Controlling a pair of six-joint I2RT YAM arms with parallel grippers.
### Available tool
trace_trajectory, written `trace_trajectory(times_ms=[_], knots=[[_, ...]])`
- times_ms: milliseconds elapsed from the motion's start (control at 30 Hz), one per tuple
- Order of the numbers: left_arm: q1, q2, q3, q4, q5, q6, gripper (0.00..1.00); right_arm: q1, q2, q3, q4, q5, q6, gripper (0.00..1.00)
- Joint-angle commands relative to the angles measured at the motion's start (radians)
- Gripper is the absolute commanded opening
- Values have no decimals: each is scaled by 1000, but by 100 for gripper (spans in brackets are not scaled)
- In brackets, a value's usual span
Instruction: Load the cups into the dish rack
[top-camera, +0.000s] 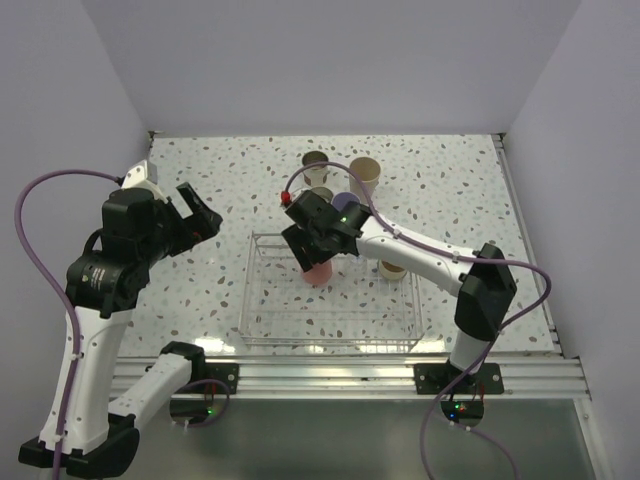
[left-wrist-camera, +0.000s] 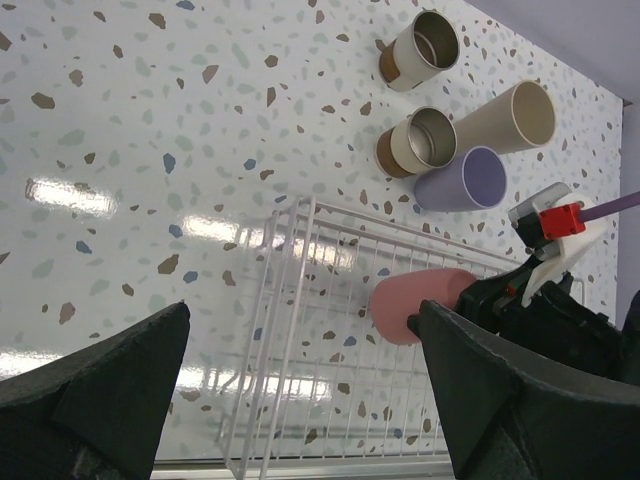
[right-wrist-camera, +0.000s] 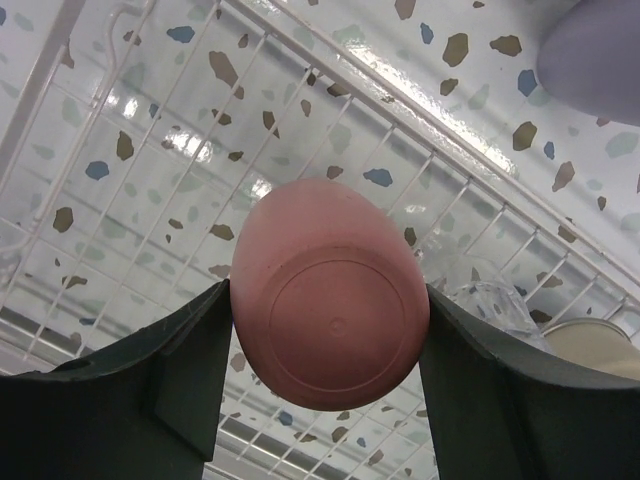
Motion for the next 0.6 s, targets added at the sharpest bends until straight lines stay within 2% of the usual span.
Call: trace_trajectory(times_ms=[0, 567], knots=[[0, 1, 23, 13, -5, 28, 100, -22, 1, 5, 84, -14, 36, 0], [2, -3, 17, 8, -7, 26, 99, -31, 20, -50, 104, -32, 36, 0]])
